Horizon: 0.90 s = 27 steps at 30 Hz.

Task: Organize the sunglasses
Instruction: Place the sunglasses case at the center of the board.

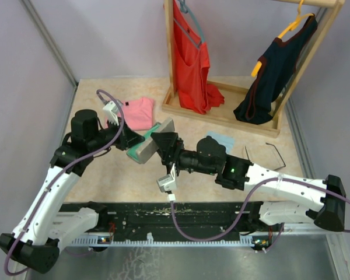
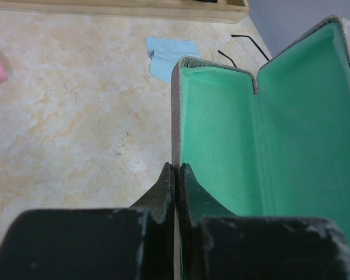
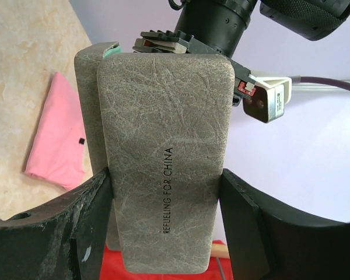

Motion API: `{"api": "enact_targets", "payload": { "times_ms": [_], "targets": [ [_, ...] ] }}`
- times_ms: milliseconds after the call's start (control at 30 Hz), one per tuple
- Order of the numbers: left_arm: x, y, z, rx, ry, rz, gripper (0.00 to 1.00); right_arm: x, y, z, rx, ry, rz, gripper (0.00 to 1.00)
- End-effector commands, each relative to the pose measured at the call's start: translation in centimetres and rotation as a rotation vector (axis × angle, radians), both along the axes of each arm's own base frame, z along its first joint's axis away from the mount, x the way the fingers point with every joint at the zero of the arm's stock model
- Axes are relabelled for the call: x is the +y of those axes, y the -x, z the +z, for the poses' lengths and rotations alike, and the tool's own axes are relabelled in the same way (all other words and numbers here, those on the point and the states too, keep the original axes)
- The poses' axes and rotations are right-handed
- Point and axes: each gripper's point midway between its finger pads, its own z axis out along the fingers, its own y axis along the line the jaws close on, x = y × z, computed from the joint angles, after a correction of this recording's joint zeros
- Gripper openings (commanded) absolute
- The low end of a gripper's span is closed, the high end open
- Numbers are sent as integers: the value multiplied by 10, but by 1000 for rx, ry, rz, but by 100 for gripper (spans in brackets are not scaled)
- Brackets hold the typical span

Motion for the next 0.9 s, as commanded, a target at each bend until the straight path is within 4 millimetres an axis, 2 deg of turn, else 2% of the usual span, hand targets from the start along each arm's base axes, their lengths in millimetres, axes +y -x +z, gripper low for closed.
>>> {"api": "enact_targets", "payload": {
  "times_ms": [0, 67, 133, 167, 333, 400, 500, 567, 633, 700, 867],
  "targets": [
    [7, -9, 13, -56, -24, 35, 0, -2, 4, 44, 20, -106, 3, 65],
    [9, -11, 13, -59, -31, 46, 0, -2, 5, 43, 34, -104, 5, 74],
    [11, -12, 12, -62, -41, 59, 0, -3, 6, 42, 44, -109, 8, 89],
    [12, -14, 12, -61, -48, 65, 0, -5, 8, 44, 49, -116, 14, 91],
    [21, -24, 9, -68, -85, 132, 0, -12, 12, 50, 63, -156, 22, 94],
    [28, -31, 6, -69, -105, 186, 0, -19, 15, 65, 93, -272, 26, 94],
    [39, -41, -2, -51, -118, 291, 0, -37, 13, 74, 297, -496, -7, 89],
    [41, -46, -11, -45, -110, 351, 0, -51, 5, 67, 561, -632, -73, 86],
    [36, -47, -22, -41, -86, 384, 0, -64, -7, 45, 873, -729, -208, 86],
    [27, -47, -36, -28, -63, 412, 0, -73, -14, 8, 1090, -743, -375, 88],
    [7, -50, -78, -10, -84, 463, 0, -91, -5, -80, 1488, -822, -636, 88]
  ]
}}
